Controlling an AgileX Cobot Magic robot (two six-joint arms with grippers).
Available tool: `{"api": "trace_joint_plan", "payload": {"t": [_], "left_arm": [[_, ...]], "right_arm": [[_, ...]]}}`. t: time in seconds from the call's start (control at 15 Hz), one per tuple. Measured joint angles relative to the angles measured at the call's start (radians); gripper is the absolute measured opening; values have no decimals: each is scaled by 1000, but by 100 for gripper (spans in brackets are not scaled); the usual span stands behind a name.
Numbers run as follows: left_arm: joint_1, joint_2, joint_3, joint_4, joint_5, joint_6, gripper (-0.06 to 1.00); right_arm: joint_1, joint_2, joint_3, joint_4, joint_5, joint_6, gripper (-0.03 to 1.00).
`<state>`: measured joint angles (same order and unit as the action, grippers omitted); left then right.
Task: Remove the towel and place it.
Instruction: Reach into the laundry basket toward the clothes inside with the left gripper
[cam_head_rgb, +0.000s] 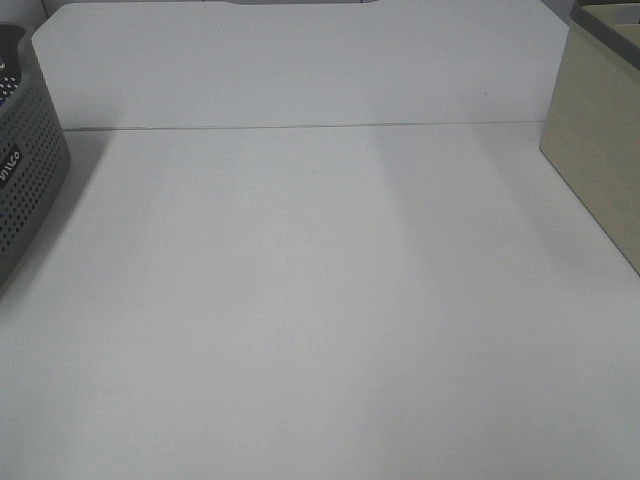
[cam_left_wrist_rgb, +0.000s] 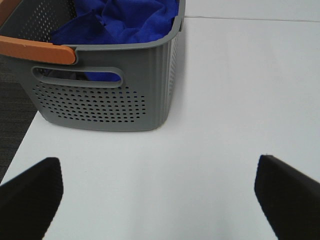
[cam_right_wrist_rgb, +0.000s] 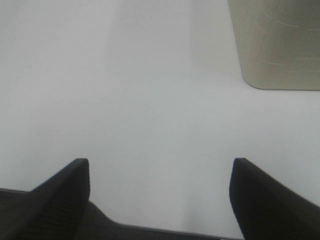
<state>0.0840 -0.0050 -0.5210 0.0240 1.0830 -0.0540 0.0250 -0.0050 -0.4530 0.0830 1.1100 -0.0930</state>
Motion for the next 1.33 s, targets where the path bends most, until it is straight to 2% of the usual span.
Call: {"api": "trace_joint_plan", "payload": {"t": [1.33], "left_arm": [[0, 0, 0, 0, 0, 0, 99]], "right_arm": [[0, 0, 0, 0, 0, 0, 76]]}}
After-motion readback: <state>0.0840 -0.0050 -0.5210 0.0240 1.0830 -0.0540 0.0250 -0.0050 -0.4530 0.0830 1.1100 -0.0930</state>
